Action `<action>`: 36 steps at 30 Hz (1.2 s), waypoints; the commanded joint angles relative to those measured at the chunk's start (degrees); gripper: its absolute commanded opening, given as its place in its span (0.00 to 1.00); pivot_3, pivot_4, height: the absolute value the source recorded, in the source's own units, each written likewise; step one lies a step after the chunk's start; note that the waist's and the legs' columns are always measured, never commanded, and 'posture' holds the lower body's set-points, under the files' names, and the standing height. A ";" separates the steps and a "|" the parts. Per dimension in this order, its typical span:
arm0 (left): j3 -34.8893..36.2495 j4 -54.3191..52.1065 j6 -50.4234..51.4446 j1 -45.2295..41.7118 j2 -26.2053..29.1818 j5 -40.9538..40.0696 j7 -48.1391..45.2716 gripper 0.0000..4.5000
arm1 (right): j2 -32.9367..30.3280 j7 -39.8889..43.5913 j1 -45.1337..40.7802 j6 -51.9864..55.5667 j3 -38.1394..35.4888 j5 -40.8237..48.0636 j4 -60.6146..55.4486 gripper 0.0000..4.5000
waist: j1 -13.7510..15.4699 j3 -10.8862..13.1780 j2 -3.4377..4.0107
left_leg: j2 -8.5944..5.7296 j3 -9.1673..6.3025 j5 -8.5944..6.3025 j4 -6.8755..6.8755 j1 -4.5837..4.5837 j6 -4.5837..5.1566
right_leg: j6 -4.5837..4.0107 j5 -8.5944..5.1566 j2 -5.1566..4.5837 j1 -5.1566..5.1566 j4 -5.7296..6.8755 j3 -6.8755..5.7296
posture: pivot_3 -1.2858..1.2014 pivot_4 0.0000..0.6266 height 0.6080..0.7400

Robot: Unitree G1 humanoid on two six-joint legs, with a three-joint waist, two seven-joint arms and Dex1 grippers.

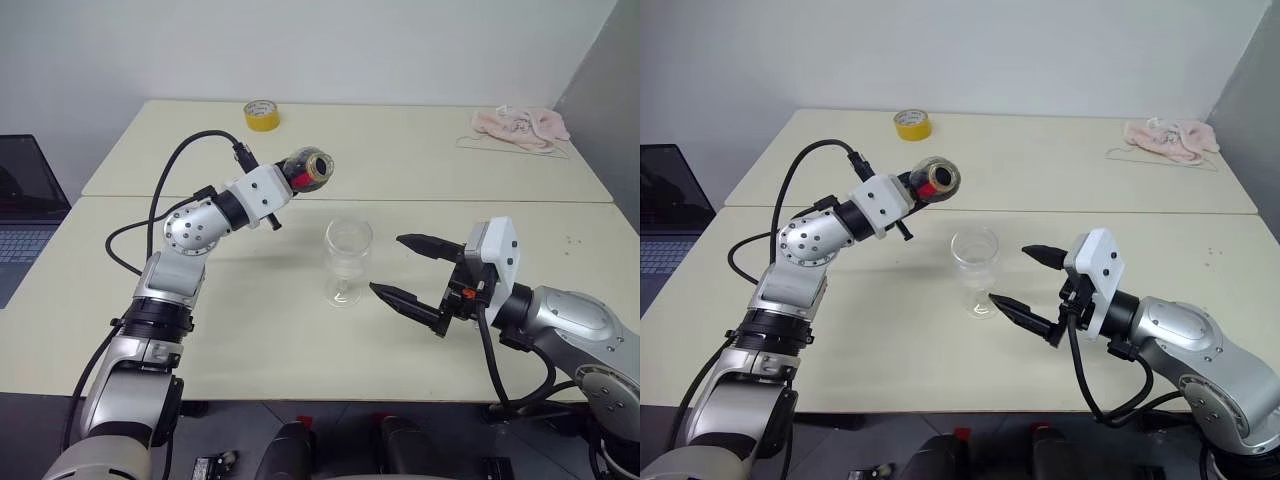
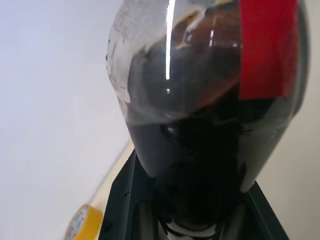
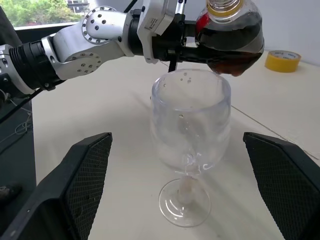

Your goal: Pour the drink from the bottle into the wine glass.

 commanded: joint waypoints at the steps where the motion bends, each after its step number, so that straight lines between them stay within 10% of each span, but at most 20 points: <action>1: 0.21 1.26 -7.09 -2.36 1.44 1.97 1.32 0.17 | 0.36 -0.55 -0.92 -0.48 0.10 1.10 -2.20 1.00 | -0.02 0.00 0.00 | 0.00 0.00 0.00 0.00 0.00 0.00 | 0.00 0.00 0.00 -0.01 0.00 0.00 | 0.52 0.24 1.00; 36: -2.39 9.02 -24.23 -7.46 4.13 13.44 7.49 0.16 | 1.26 -2.44 -2.49 -0.17 2.08 -0.36 -1.50 1.00 | -0.10 0.00 0.00 | -0.02 0.00 0.00 0.01 -0.03 0.01 | 0.00 0.00 0.01 -0.05 0.06 -0.02 | 0.52 0.24 1.00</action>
